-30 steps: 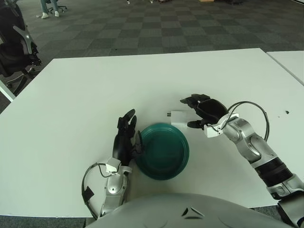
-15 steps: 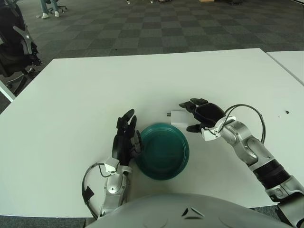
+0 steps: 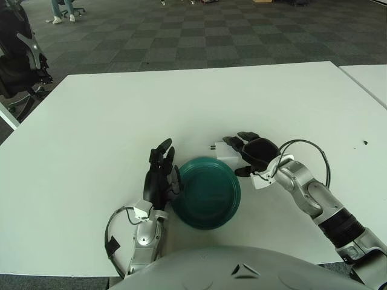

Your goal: Put the charger into the plate.

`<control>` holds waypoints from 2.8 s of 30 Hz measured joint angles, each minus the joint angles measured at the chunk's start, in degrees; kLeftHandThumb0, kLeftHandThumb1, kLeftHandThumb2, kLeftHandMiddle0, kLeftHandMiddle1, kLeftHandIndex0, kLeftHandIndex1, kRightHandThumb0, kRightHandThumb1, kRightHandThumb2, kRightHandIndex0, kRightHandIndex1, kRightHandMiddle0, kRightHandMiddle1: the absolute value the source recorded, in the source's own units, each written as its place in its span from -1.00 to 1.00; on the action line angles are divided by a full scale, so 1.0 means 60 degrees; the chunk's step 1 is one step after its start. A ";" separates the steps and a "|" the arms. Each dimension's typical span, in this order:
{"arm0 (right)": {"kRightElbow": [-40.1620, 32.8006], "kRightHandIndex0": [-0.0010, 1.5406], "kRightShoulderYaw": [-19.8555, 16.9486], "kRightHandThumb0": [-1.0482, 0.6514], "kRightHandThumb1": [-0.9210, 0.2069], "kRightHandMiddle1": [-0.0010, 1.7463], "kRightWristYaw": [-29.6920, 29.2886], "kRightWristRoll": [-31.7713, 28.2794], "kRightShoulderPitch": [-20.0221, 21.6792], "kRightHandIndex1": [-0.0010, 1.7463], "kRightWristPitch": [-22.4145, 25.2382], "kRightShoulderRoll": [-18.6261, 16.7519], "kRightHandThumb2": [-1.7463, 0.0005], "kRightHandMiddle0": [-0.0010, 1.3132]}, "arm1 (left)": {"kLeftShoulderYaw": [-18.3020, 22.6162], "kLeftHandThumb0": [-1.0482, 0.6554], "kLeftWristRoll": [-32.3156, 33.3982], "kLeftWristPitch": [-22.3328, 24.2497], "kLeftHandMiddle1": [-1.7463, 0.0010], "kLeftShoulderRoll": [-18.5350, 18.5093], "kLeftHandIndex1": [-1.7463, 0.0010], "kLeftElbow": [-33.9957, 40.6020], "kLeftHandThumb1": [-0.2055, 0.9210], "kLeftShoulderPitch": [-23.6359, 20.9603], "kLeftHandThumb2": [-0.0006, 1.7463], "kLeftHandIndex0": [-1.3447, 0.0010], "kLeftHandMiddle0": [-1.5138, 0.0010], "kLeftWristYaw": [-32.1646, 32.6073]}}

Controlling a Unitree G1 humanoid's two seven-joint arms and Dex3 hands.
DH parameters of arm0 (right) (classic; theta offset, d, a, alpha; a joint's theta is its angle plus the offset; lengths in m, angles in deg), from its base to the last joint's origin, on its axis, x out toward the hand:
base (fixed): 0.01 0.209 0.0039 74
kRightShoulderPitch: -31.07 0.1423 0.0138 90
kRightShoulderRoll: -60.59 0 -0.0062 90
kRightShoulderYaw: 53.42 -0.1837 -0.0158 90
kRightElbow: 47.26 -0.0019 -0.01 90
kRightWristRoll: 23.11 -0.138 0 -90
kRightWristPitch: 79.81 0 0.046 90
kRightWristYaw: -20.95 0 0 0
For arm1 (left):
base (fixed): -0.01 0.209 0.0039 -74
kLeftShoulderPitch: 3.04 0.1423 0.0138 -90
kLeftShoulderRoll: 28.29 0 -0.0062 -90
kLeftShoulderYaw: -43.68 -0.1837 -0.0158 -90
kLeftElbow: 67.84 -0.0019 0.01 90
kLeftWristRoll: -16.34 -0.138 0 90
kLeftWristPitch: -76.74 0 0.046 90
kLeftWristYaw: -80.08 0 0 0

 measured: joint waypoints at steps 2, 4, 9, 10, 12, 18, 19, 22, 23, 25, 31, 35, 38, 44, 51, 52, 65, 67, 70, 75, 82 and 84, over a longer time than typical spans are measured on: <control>0.0078 -0.92 0.0061 -0.61 -1.00 -0.76 -0.0011 0.0113 0.0070 -1.00 -0.0023 -0.0035 0.32 -1.00 | -0.0017 -0.73 -0.0015 0.0005 0.99 -0.0002 0.22 -0.0007 1.00 -0.0009 0.10 1.00 0.48 0.0040; 0.0194 -0.92 0.0134 -0.61 -1.00 -0.76 -0.0029 0.0228 0.0175 -1.00 -0.0045 -0.0060 0.32 -1.00 | -0.0026 -0.73 -0.0027 0.0007 0.99 -0.0004 0.23 -0.0013 1.00 -0.0016 0.10 1.00 0.48 0.0057; 0.0538 -0.91 0.0366 -0.61 -1.00 -0.76 -0.0046 0.0545 0.0524 -0.99 -0.0045 -0.0108 0.29 -1.00 | -0.0050 -0.74 -0.0050 0.0007 0.99 -0.0005 0.22 -0.0025 1.00 -0.0040 0.11 1.00 0.47 0.0076; 0.0580 -0.91 0.0395 -0.61 -1.00 -0.76 -0.0040 0.0606 0.0591 -0.99 -0.0044 -0.0109 0.29 -1.00 | -0.0057 -0.74 -0.0066 0.0007 0.99 -0.0006 0.21 -0.0026 1.00 -0.0046 0.11 1.00 0.47 0.0091; 0.0700 -0.91 0.0462 -0.61 -1.00 -0.76 -0.0009 0.0680 0.0741 -0.99 -0.0035 -0.0131 0.28 -1.00 | -0.0068 -0.75 -0.0102 0.0007 0.99 -0.0006 0.19 -0.0031 1.00 -0.0057 0.11 1.00 0.47 0.0147; 0.1601 -0.92 0.0823 -0.61 -1.00 -0.78 -0.0005 0.0834 0.1422 -1.00 0.0066 -0.0516 0.29 -1.00 | -0.0177 -0.77 -0.0300 0.0020 1.00 -0.0017 0.16 -0.0058 1.00 -0.0065 0.11 1.00 0.50 0.0350; 0.1732 -0.91 0.0868 -0.62 -1.00 -0.78 -0.0006 0.0841 0.1533 -1.00 0.0063 -0.0543 0.29 -1.00 | -0.0206 -0.77 -0.0340 0.0030 1.00 -0.0021 0.16 -0.0058 1.00 -0.0071 0.12 1.00 0.50 0.0385; 0.2228 -0.88 0.1032 -0.63 -1.00 -0.74 -0.0039 0.0867 0.1957 -0.99 -0.0016 -0.0593 0.31 -1.00 | -0.0275 -0.77 -0.0388 0.0057 1.00 -0.0030 0.15 -0.0050 1.00 -0.0084 0.12 1.00 0.50 0.0457; 0.2678 -0.88 0.1122 -0.63 -1.00 -0.74 -0.0057 0.0931 0.2346 -0.99 -0.0114 -0.0618 0.31 -1.00 | -0.0382 -0.77 -0.0406 0.0096 1.00 -0.0047 0.15 -0.0040 1.00 -0.0110 0.12 1.00 0.50 0.0517; 0.2961 -0.73 0.1151 -0.62 -1.00 -0.62 -0.0112 0.0858 0.2508 -0.96 -0.0231 -0.0676 0.35 -1.00 | -0.0392 -0.78 -0.0405 0.0096 1.00 -0.0048 0.17 -0.0035 1.00 -0.0109 0.13 1.00 0.52 0.0571; 0.4134 -0.54 0.1136 -0.59 -1.00 -0.42 -0.0021 0.0154 0.3273 -0.92 -0.0863 -0.0776 0.39 -1.00 | -0.0504 -0.81 -0.0399 0.0105 0.99 -0.0055 0.15 -0.0033 1.00 -0.0135 0.13 1.00 0.52 0.0761; 0.4641 -0.50 0.1151 -0.58 -1.00 -0.35 0.0138 -0.0223 0.3678 -0.92 -0.1319 -0.0726 0.39 -1.00 | -0.0549 -0.82 -0.0360 0.0139 0.99 -0.0059 0.14 -0.0020 1.00 -0.0146 0.14 1.00 0.52 0.0865; 0.4914 -0.49 0.1209 -0.56 -1.00 -0.27 0.0159 -0.0347 0.3899 -0.92 -0.1613 -0.0683 0.40 -1.00 | -0.0570 -0.83 -0.0346 0.0160 0.99 -0.0061 0.12 -0.0013 1.00 -0.0149 0.15 1.00 0.51 0.0918; 0.5566 -0.44 0.1479 -0.53 -1.00 -0.06 0.0159 -0.0372 0.4512 -0.91 -0.2151 -0.0648 0.41 -1.00 | -0.0664 -0.83 -0.0336 0.0279 0.98 -0.0073 0.11 0.0024 1.00 -0.0170 0.16 1.00 0.49 0.1053; 0.6140 -0.35 0.1826 -0.47 -1.00 0.38 0.0283 -0.0345 0.5160 -0.88 -0.2335 -0.0671 0.45 -0.81 | -0.0757 -0.85 -0.0311 0.0432 0.98 -0.0086 0.08 0.0089 1.00 -0.0190 0.17 1.00 0.47 0.1178; 0.6215 -0.34 0.1877 -0.46 -1.00 0.41 0.0332 -0.0339 0.5236 -0.88 -0.2353 -0.0678 0.46 -0.77 | -0.0772 -0.85 -0.0282 0.0452 0.98 -0.0088 0.08 0.0106 1.00 -0.0192 0.17 1.00 0.46 0.1181; 0.6571 -0.28 0.2225 -0.20 -0.92 0.85 0.0197 -0.0223 0.5606 -0.88 -0.2649 -0.0701 0.45 -0.49 | -0.0954 -0.86 -0.0015 0.0569 0.97 -0.0126 0.04 0.0203 1.00 -0.0188 0.16 0.97 0.42 0.1192; 0.6569 -0.34 0.2266 -0.20 -0.81 0.91 0.0084 -0.0142 0.5605 -0.57 -0.2695 -0.0684 0.31 -0.50 | -0.0969 -0.86 0.0009 0.0603 0.96 -0.0130 0.04 0.0229 1.00 -0.0182 0.16 0.96 0.41 0.1193; 0.6506 -0.47 0.2312 -0.21 -0.70 0.97 -0.0041 -0.0075 0.5593 0.06 -0.2727 -0.0653 0.16 -0.51 | -0.0998 -0.86 0.0014 0.0703 0.96 -0.0138 0.03 0.0301 1.00 -0.0174 0.17 0.95 0.40 0.1196; 0.6187 -0.43 0.2300 -0.22 -0.57 0.99 -0.0085 -0.0001 0.5483 0.83 -0.2609 -0.0542 0.03 -0.47 | -0.1073 -0.86 0.0018 0.0917 0.96 -0.0150 0.03 0.0431 1.00 -0.0170 0.18 0.95 0.39 0.1199; 0.5785 -0.13 0.2289 -0.24 -0.40 1.00 -0.0080 0.0218 0.5204 0.99 -0.2270 -0.0412 -0.12 -0.37 | -0.1091 -0.86 0.0016 0.1044 0.96 -0.0156 0.02 0.0527 1.00 -0.0160 0.18 0.95 0.37 0.1226; 0.5737 -0.07 0.2288 -0.25 -0.36 1.00 -0.0093 0.0310 0.5120 0.99 -0.2141 -0.0371 -0.15 -0.35 | -0.1091 -0.87 0.0017 0.1043 0.95 -0.0157 0.02 0.0536 1.00 -0.0150 0.18 0.94 0.36 0.1231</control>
